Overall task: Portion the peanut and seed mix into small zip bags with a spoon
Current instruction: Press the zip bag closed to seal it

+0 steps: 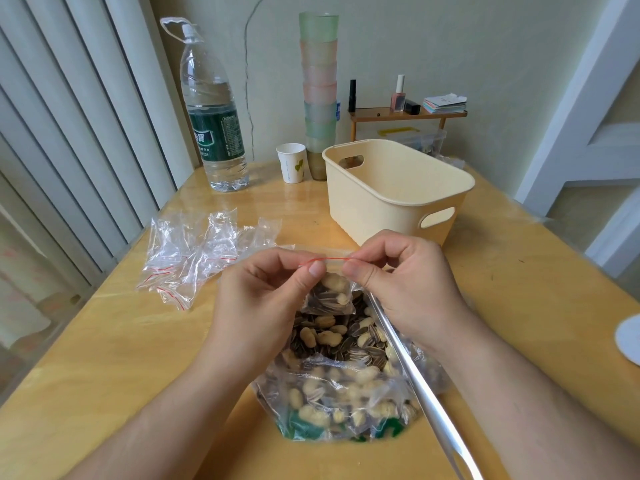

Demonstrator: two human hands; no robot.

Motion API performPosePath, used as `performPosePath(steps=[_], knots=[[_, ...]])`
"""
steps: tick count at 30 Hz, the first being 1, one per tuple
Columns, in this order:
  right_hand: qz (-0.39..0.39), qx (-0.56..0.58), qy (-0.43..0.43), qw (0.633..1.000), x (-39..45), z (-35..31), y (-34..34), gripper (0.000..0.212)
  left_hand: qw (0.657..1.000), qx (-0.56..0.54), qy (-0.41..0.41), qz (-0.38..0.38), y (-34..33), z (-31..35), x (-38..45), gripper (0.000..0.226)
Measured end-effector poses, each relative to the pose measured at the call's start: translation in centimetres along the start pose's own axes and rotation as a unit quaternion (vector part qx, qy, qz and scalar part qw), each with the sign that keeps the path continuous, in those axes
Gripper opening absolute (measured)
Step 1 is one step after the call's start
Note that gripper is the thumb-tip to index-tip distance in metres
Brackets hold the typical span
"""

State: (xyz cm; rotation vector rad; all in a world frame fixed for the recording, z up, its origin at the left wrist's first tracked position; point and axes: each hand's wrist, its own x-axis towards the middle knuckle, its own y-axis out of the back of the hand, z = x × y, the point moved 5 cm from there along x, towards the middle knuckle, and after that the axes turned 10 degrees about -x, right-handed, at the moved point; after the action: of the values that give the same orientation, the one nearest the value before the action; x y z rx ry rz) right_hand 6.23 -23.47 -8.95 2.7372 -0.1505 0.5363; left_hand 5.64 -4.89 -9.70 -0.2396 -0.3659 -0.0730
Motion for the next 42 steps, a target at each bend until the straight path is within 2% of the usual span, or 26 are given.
performPosePath(steps=[3, 7, 11, 13, 18, 20, 22, 27, 30, 34, 37, 42], knots=[[0.019, -0.029, -0.004, 0.999, 0.1, 0.1, 0.1, 0.020, 1.000, 0.014, -0.004, 0.006, 0.3, -0.1, 0.1, 0.012], [0.007, -0.001, -0.025, 1.000, 0.2, 0.2, 0.6, 0.008, 0.999, 0.034, -0.008, 0.011, 0.4, -0.3, 0.0, 0.017], [-0.034, 0.031, -0.013, 0.999, 0.1, 0.1, 0.2, 0.013, 0.999, 0.009, 0.006, 0.042, 0.6, -0.2, 0.2, 0.016], [-0.031, 0.035, -0.006, 0.999, 0.0, 0.1, 0.0, 0.011, 0.999, -0.015, 0.018, 0.041, 0.5, -0.2, 0.1, 0.017], [0.006, 0.093, -0.024, 0.995, -0.1, 0.0, -0.1, 0.005, 0.997, -0.019, 0.066, -0.038, -0.6, -0.4, -0.3, 0.036], [0.012, 0.118, -0.030, 0.993, -0.1, 0.1, 0.1, 0.011, 0.992, -0.019, 0.096, -0.084, -1.1, -0.9, -0.4, 0.045], [0.009, 0.139, -0.041, 0.989, 0.0, 0.1, 0.3, 0.008, 0.988, -0.016, 0.107, -0.112, -1.3, -1.4, -0.5, 0.046], [0.021, 0.138, -0.037, 0.990, 0.1, 0.3, 0.4, 0.016, 0.987, 0.028, 0.089, -0.130, -1.1, -1.4, -0.5, 0.041], [0.026, 0.156, -0.036, 0.987, 0.1, 0.3, 0.5, 0.019, 0.989, 0.058, 0.072, -0.115, -1.1, -1.1, -0.4, 0.035], [0.037, 0.162, -0.056, 0.984, 0.3, 0.7, 0.5, 0.027, 0.993, 0.035, 0.052, -0.104, -0.8, -1.0, -0.3, 0.039], [0.002, 0.204, -0.066, 0.977, 0.4, 0.6, 0.2, 0.011, 0.994, 0.034, 0.042, -0.098, -0.4, -1.0, -0.2, 0.041], [-0.062, 0.231, -0.068, 0.969, 0.0, 0.3, -0.5, 0.040, 0.996, 0.061, 0.003, -0.065, -0.7, 0.5, 0.4, 0.043]])
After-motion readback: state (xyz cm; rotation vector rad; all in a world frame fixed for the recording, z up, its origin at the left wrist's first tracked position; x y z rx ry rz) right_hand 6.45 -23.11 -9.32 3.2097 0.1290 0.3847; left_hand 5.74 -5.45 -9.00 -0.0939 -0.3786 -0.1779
